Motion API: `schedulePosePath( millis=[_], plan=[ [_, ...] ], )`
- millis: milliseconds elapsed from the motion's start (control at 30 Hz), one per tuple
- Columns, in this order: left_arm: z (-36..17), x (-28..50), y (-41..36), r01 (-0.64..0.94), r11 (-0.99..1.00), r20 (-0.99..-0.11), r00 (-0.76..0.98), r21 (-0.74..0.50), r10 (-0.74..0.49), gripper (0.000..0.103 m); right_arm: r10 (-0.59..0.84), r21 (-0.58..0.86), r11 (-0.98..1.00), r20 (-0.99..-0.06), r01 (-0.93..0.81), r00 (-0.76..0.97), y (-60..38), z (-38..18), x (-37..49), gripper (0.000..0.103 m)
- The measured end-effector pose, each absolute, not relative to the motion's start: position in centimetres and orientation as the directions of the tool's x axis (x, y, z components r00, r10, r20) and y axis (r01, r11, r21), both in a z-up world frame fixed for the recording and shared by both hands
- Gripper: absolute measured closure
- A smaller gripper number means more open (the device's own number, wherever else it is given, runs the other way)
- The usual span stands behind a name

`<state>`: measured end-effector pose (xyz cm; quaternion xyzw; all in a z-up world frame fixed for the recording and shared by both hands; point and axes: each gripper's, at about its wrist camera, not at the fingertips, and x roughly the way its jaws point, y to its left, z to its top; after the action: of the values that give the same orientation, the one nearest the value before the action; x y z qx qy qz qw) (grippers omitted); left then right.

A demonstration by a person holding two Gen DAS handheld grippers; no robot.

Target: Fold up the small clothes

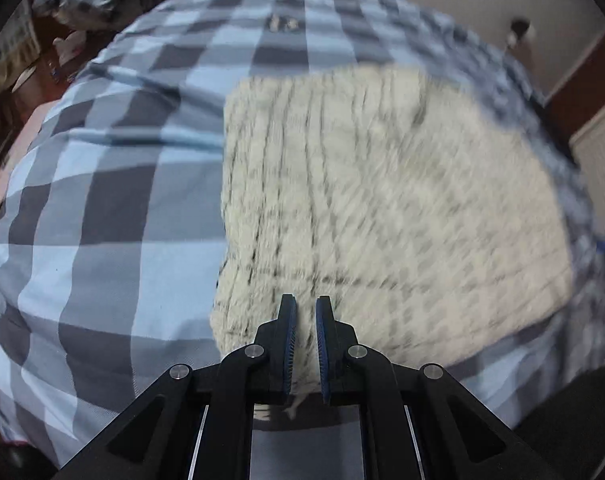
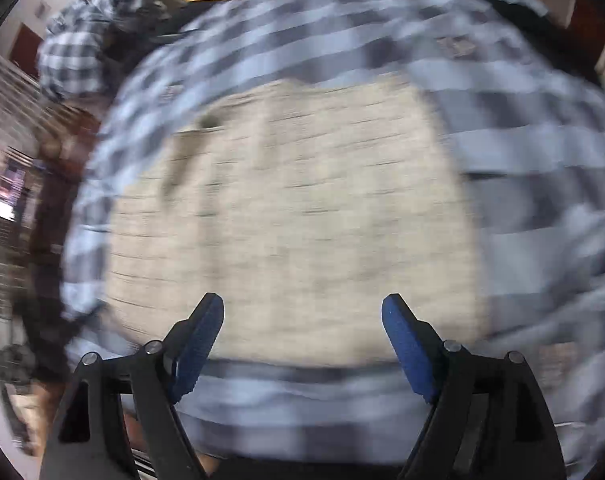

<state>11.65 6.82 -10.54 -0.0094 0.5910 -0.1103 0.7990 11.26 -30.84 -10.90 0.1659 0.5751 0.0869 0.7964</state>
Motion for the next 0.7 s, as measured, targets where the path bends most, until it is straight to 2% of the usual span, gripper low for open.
schedulePosePath(
  millis=[67,133,200,233,333,400,533,600,700],
  plan=[
    [-12.0,11.6,7.2,0.155,0.986,-0.965,0.241,-0.067,-0.103,0.094,0.433,0.472,0.879,-0.848,0.066,0.305,-28.2,-13.3,13.1,0.024],
    [-13.4,12.0,8.1,0.142,0.980,-0.971,0.215,0.140,0.108,0.094,0.466,0.513,0.854,-0.827,0.084,0.313,-26.3,-15.5,14.2,0.024],
    [-14.2,12.7,9.5,0.101,0.950,-0.942,0.195,0.295,0.272,0.094,0.396,0.443,0.889,-0.871,0.115,0.291,-24.9,-16.9,15.0,0.024],
    [-14.0,13.3,10.7,0.054,0.948,-0.934,0.193,0.315,0.300,0.094,0.352,0.396,0.911,-0.892,0.113,0.282,-24.5,-17.4,15.5,0.024],
    [-11.2,15.0,13.0,-0.070,0.965,-0.929,0.261,0.251,0.261,0.094,0.285,0.309,0.950,-0.917,0.047,0.278,-23.9,-18.1,17.5,0.024],
    [-9.1,16.1,12.7,-0.054,0.985,-0.928,0.331,0.161,0.170,0.094,0.290,0.319,0.946,-0.909,0.053,0.300,-24.7,-18.0,18.2,0.024],
    [-6.5,20.7,7.7,0.168,0.986,-0.935,0.348,-0.011,-0.070,0.094,0.336,0.395,0.911,-0.879,0.122,0.338,-26.3,-17.9,19.1,0.024],
    [-6.4,23.7,4.9,0.245,0.967,-0.941,0.304,-0.076,-0.151,0.094,0.358,0.423,0.896,-0.869,0.138,0.342,-26.7,-18.0,19.4,0.024],
    [-6.7,26.9,0.2,0.340,0.935,-0.948,0.254,-0.100,-0.194,0.094,0.368,0.430,0.892,-0.871,0.142,0.326,-26.5,-18.2,19.4,0.024]
  ],
)
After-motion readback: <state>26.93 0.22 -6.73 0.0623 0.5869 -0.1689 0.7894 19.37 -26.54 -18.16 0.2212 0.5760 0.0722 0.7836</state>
